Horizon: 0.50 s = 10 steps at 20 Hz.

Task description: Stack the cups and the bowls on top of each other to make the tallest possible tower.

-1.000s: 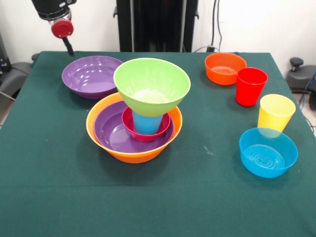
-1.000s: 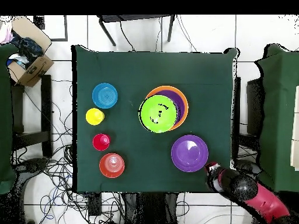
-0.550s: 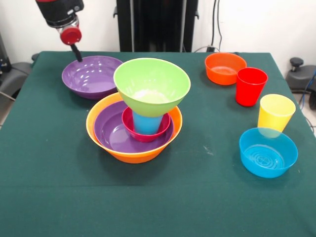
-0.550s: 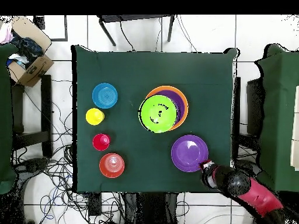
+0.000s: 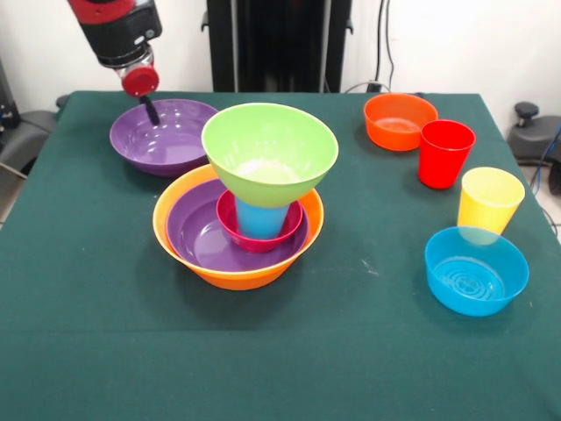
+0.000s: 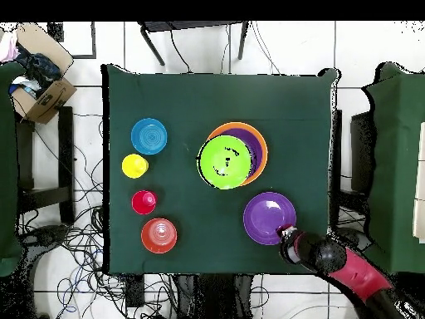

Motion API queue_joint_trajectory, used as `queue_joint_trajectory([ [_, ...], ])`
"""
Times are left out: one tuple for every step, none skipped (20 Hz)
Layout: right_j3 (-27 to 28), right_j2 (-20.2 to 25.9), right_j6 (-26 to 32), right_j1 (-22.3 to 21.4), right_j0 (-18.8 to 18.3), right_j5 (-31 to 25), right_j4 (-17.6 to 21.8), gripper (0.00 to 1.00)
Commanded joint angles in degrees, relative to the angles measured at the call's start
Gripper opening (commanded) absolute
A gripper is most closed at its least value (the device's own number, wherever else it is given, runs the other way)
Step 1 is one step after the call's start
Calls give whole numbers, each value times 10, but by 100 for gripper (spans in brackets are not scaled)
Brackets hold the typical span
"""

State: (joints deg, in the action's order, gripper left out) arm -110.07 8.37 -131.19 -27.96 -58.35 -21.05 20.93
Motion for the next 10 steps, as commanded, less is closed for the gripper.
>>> queue_joint_trajectory([
  [55, 41, -25, 29, 25, 41, -13, 100],
  [52, 41, -24, 26, 24, 41, -12, 100],
  [50, 41, -24, 23, 23, 41, -12, 100],
  [50, 41, -23, 22, 23, 39, -11, 100],
  [47, 41, -22, 18, 22, 38, -11, 100],
  [46, 41, -21, 15, 22, 36, -10, 100],
  [46, 41, -20, 12, 22, 35, -10, 100],
  [45, 39, -20, 9, 23, 34, -9, 100],
  [44, 38, -19, 6, 24, 34, -7, 100],
  [42, 36, -20, 4, 26, 36, -5, 100],
])
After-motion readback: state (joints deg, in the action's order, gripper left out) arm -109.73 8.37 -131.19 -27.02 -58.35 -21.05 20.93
